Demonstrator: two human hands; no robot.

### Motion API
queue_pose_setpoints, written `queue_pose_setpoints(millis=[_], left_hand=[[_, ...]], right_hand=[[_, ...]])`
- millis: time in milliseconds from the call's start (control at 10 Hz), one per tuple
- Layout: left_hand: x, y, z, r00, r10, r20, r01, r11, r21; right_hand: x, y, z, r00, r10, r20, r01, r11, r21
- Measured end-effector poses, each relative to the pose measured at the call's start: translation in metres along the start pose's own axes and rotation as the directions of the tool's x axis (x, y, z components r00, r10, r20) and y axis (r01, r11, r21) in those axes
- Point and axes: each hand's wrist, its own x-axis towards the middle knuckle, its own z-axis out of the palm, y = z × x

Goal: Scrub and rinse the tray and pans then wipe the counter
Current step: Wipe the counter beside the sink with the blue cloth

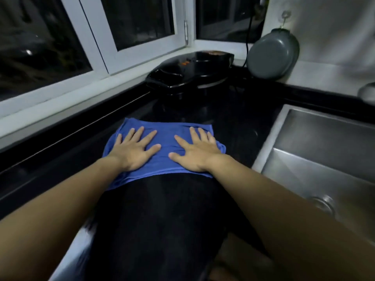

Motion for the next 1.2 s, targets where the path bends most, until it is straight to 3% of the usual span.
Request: queue_pose_setpoints(millis=[200,400,500,600,700,800,900,1000,1100,1200], left_hand=[[-0.132,0.036,0.034,1.000,0.026,-0.007,-0.026,1.000,-0.011],[-0.166,0.127,0.044,0.994,0.111,-0.009,-0.111,0.993,-0.036],[-0.175,0.208,0.046,0.964,0.266,-0.026,-0.266,0.964,-0.020],[-0.196,0.288,0.054,0.884,0.466,-0.036,-0.467,0.885,0.003],[-0.213,0.321,0.052,0.732,0.680,-0.044,-0.681,0.732,-0.013],[-0.232,0.299,0.055,0.452,0.820,-0.352,-0.825,0.534,0.183],[-0.272,0.282,0.097,0.505,0.501,-0.703,-0.767,0.635,-0.099],[-0.300,0.296,0.135,0.997,-0.070,0.023,0.035,0.178,-0.983],[-0.294,0.308,0.136,0.840,0.274,0.468,0.529,-0.227,-0.817],[-0.282,0.311,0.121,0.923,0.225,0.310,0.365,-0.267,-0.892]], right_hand=[[-0.127,-0.035,0.044,0.998,0.019,-0.068,-0.020,1.000,-0.005],[-0.227,0.011,0.065,0.973,0.153,-0.170,-0.158,0.987,-0.013],[-0.282,0.063,0.067,0.939,0.276,-0.206,-0.282,0.960,0.001],[-0.341,0.123,0.069,0.872,0.438,-0.217,-0.446,0.895,0.015],[-0.391,0.171,0.073,0.799,0.573,-0.181,-0.580,0.814,0.015],[-0.422,0.185,0.077,0.740,0.614,-0.274,-0.626,0.778,0.056],[-0.452,0.162,0.084,0.509,0.573,-0.642,-0.513,0.801,0.308],[-0.484,0.119,0.107,0.192,0.813,-0.550,-0.273,0.583,0.765],[-0.497,0.106,0.126,0.212,0.971,0.115,0.029,-0.124,0.992],[-0.496,0.120,0.120,0.535,0.738,0.411,0.340,-0.634,0.695]])
